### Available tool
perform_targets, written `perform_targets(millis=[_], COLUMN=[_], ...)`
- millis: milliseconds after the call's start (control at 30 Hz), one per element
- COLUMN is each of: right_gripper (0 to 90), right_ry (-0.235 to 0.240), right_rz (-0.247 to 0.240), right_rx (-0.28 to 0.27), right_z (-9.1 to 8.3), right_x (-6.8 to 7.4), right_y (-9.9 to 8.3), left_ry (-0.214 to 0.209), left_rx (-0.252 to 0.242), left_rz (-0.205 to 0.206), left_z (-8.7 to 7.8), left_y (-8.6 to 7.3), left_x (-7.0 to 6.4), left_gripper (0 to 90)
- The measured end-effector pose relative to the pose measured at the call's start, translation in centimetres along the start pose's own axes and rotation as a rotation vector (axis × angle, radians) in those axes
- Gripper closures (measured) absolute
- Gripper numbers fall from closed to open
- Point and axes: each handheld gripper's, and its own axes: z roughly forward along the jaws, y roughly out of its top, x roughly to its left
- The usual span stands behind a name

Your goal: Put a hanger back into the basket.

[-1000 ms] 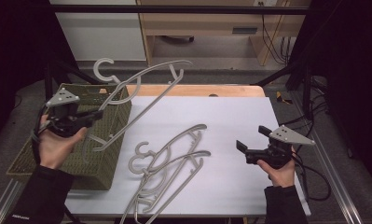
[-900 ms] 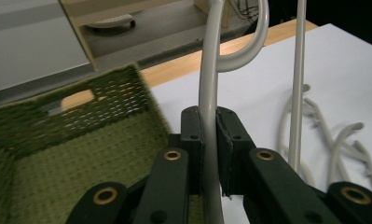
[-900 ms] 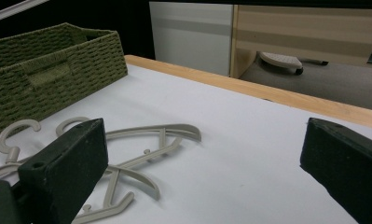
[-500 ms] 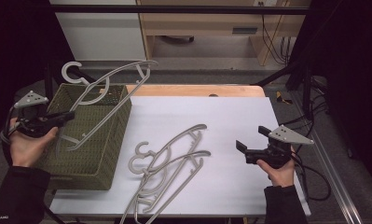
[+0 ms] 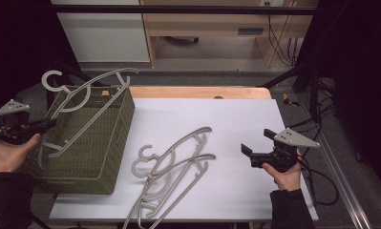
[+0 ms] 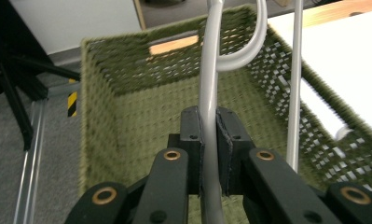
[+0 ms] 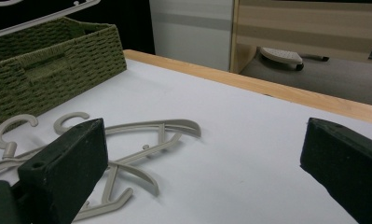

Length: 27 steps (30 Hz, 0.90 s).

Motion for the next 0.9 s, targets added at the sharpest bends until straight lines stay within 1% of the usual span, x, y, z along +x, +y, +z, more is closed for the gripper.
perform_targets(millis=[33, 67, 100, 167, 200, 233, 267, 367, 400, 467, 533, 567, 600, 667, 733, 800, 833, 867, 900], right_gripper=[1.0, 1.0, 1.0, 1.0, 1.0, 1.0, 1.0, 1.0, 1.0, 1.0, 1.0, 1.0, 1.0, 1.0, 1.0, 1.0, 1.0, 1.0, 1.0], right_ry=[-0.002, -0.002, -0.001, -0.002, -0.002, -0.004, 0.0, -0.004, -0.005, -0.005, -0.005, -0.005, -0.005, -0.006, -0.006, -0.005, -0.005, -0.006, -0.007], right_rz=[-0.002, -0.002, -0.004, -0.008, -0.008, -0.007, 0.0, -0.005, -0.005, -0.005, -0.005, -0.005, -0.005, -0.004, -0.003, -0.006, -0.006, -0.006, -0.005], right_rx=[-0.002, -0.002, -0.002, -0.001, -0.001, -0.002, -0.003, 0.001, 0.002, 0.002, 0.002, 0.002, 0.002, 0.002, 0.004, 0.002, 0.002, 0.003, 0.003], right_z=[0.0, 0.0, 0.0, 0.0, 0.0, 0.0, 0.0, 0.1, 0.1, 0.1, 0.1, 0.1, 0.1, 0.1, 0.1, 0.2, 0.2, 0.2, 0.2], right_x=[0.0, 0.0, 0.0, -0.1, -0.1, -0.1, 0.0, 0.0, 0.0, 0.0, 0.0, 0.0, 0.0, -0.1, 0.0, 0.0, 0.0, 0.0, 0.0], right_y=[0.0, 0.0, 0.0, 0.0, 0.0, 0.0, 0.0, 0.0, -0.1, -0.1, -0.1, -0.1, -0.1, -0.1, -0.1, -0.1, -0.1, -0.1, -0.1], left_ry=[0.005, 0.005, 0.018, 0.036, 0.038, 0.043, 0.045, 0.045, 0.041, 0.044, 0.045, 0.043, 0.05, 0.074, 0.082, 0.082, 0.09, 0.09, 0.1], left_rx=[0.006, 0.006, 0.019, 0.036, 0.041, 0.052, 0.057, 0.061, 0.08, 0.091, 0.099, 0.117, 0.121, 0.153, 0.178, 0.19, 0.204, 0.204, 0.216], left_rz=[-0.002, -0.002, -0.002, 0.001, -0.001, 0.006, 0.006, 0.007, 0.024, 0.024, 0.025, 0.036, 0.04, 0.049, 0.052, 0.045, 0.054, 0.054, 0.065], left_z=[0.0, 0.0, -0.1, -0.2, -0.2, -0.2, -0.1, 0.0, 0.0, 0.2, 0.3, 0.6, 0.8, 1.4, 2.0, 2.6, 2.9, 2.9, 3.0], left_y=[-0.3, -0.3, -0.8, -1.4, -1.5, -1.8, -2.0, -2.4, -2.7, -3.0, -3.2, -3.5, -3.6, -3.9, -4.2, -4.4, -4.5, -4.5, -4.3], left_x=[0.3, 0.3, 0.8, 1.4, 1.6, 1.8, 2.0, 2.3, 2.7, 3.0, 3.1, 3.1, 3.1, 2.8, 2.5, 2.2, 2.1, 2.1, 1.9], left_gripper=[81.6, 81.6, 81.5, 81.6, 81.6, 81.6, 81.6, 81.6, 81.6, 81.6, 81.5, 81.5, 81.5, 81.5, 81.5, 81.4, 81.4, 81.4, 81.4])
